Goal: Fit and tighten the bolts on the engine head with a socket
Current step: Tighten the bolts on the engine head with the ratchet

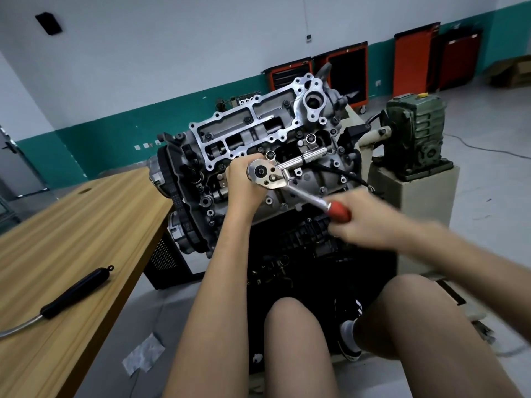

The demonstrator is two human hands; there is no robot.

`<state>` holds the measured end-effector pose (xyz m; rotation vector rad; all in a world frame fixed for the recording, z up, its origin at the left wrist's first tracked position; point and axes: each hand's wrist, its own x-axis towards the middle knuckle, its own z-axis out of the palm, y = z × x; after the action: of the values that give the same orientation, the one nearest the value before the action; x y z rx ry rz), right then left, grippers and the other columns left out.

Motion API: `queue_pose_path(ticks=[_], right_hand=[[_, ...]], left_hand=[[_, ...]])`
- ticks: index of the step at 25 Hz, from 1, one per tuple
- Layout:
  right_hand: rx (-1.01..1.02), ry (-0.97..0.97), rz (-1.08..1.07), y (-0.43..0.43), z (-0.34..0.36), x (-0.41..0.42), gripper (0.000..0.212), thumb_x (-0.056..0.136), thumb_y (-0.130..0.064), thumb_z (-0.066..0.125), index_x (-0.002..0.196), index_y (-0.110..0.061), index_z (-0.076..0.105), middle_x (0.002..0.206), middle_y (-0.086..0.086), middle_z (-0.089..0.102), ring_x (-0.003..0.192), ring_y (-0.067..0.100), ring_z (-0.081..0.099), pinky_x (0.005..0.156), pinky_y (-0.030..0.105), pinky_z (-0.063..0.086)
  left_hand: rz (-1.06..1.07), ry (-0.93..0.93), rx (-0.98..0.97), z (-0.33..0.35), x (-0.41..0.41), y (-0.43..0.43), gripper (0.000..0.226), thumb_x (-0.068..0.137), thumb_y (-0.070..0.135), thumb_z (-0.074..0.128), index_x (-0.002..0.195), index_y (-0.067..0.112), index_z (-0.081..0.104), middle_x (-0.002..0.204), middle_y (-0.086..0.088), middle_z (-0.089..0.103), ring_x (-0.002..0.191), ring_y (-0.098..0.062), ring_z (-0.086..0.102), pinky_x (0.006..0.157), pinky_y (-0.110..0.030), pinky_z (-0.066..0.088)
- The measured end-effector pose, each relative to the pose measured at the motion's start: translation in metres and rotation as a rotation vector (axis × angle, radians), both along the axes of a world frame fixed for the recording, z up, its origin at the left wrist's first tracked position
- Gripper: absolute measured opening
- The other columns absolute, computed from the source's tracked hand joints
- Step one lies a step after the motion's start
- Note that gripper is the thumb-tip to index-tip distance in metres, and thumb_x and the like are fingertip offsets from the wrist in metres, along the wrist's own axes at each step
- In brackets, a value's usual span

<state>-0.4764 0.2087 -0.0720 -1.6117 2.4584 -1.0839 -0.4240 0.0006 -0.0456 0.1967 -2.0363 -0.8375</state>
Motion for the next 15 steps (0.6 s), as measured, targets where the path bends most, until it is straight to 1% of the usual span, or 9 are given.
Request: queue_pose_path(ticks=[1, 3, 5, 8, 10, 12, 13, 14, 15], right_hand=[[0.074, 0.143, -0.013, 0.006, 0.022, -0.019, 0.019, 0.076, -0.003, 0.063, 0.068, -0.017, 0.055, 0.05, -0.009, 0.047, 0.041, 0.002, 0.046, 0.044, 0.016, 0.036], [0.116, 0.35, -0.051, 0.008, 0.048, -0.036, 0.019, 0.077, -0.009, 0.062, 0.069, -0.024, 0.055, 0.052, -0.008, 0.049, 0.05, 0.009, 0.053, 0.047, 0.025, 0.041], [0.078, 0.332, -0.088, 0.006, 0.037, -0.027, 0.025, 0.075, -0.01, 0.063, 0.065, -0.029, 0.05, 0.052, -0.009, 0.048, 0.051, 0.01, 0.052, 0.049, 0.025, 0.038], [-0.179, -0.067, -0.08, -0.01, -0.024, 0.028, 0.037, 0.073, -0.003, 0.066, 0.057, -0.024, 0.039, 0.047, -0.009, 0.041, 0.045, 0.005, 0.038, 0.048, 0.021, 0.031], [-0.393, -0.387, -0.08, -0.032, -0.056, 0.069, 0.038, 0.072, 0.002, 0.064, 0.057, -0.02, 0.037, 0.047, -0.009, 0.035, 0.046, 0.005, 0.03, 0.047, 0.022, 0.028], [-0.501, -0.626, -0.045, -0.06, -0.071, 0.103, 0.035, 0.072, 0.003, 0.06, 0.058, -0.019, 0.037, 0.049, -0.009, 0.034, 0.048, 0.007, 0.03, 0.047, 0.027, 0.028], [-0.521, -0.689, -0.011, -0.067, -0.074, 0.113, 0.034, 0.072, 0.003, 0.058, 0.059, -0.02, 0.038, 0.049, -0.01, 0.034, 0.048, 0.008, 0.029, 0.046, 0.027, 0.028], [-0.5, -0.699, 0.008, -0.065, -0.072, 0.115, 0.034, 0.072, 0.003, 0.058, 0.058, -0.02, 0.038, 0.048, -0.01, 0.034, 0.047, 0.007, 0.029, 0.045, 0.026, 0.028], [-0.449, -0.638, 0.015, -0.056, -0.068, 0.104, 0.036, 0.073, 0.004, 0.059, 0.057, -0.02, 0.037, 0.046, -0.011, 0.035, 0.045, 0.005, 0.029, 0.045, 0.025, 0.028]], left_hand=[[0.008, -0.017, -0.05, 0.001, 0.0, -0.002, 0.058, 0.079, -0.007, 0.054, 0.043, 0.026, 0.023, 0.041, 0.009, 0.026, 0.053, -0.014, 0.023, 0.056, -0.029, 0.022], [0.022, -0.043, -0.107, 0.003, 0.001, -0.004, 0.051, 0.076, -0.01, 0.05, 0.047, 0.023, 0.023, 0.046, 0.006, 0.026, 0.056, -0.017, 0.025, 0.057, -0.029, 0.023], [0.012, -0.026, -0.048, 0.001, 0.002, -0.004, 0.052, 0.079, -0.007, 0.053, 0.048, 0.021, 0.022, 0.048, 0.004, 0.024, 0.055, -0.018, 0.024, 0.058, -0.03, 0.022], [0.015, 0.036, 0.142, 0.0, -0.001, 0.007, 0.057, 0.081, -0.002, 0.058, 0.047, 0.023, 0.019, 0.042, 0.013, 0.02, 0.047, -0.005, 0.019, 0.051, -0.024, 0.019], [0.033, 0.074, 0.192, 0.0, -0.006, 0.013, 0.057, 0.079, -0.005, 0.058, 0.049, 0.021, 0.018, 0.042, 0.014, 0.017, 0.043, -0.003, 0.017, 0.046, -0.014, 0.016], [0.018, 0.087, 0.229, 0.0, -0.007, 0.011, 0.051, 0.079, -0.007, 0.058, 0.05, 0.012, 0.019, 0.05, 0.007, 0.019, 0.043, -0.003, 0.017, 0.044, -0.01, 0.019], [0.005, 0.086, 0.239, -0.001, -0.007, 0.009, 0.049, 0.079, -0.007, 0.058, 0.051, 0.008, 0.021, 0.053, 0.001, 0.019, 0.046, -0.004, 0.018, 0.045, -0.011, 0.022], [0.001, 0.078, 0.221, -0.002, -0.005, 0.006, 0.048, 0.08, -0.005, 0.059, 0.051, 0.007, 0.022, 0.055, -0.001, 0.019, 0.049, -0.009, 0.022, 0.048, -0.018, 0.024], [0.004, 0.059, 0.169, -0.003, -0.004, 0.003, 0.05, 0.081, -0.003, 0.06, 0.051, 0.009, 0.022, 0.054, -0.002, 0.02, 0.052, -0.015, 0.024, 0.052, -0.024, 0.023]])
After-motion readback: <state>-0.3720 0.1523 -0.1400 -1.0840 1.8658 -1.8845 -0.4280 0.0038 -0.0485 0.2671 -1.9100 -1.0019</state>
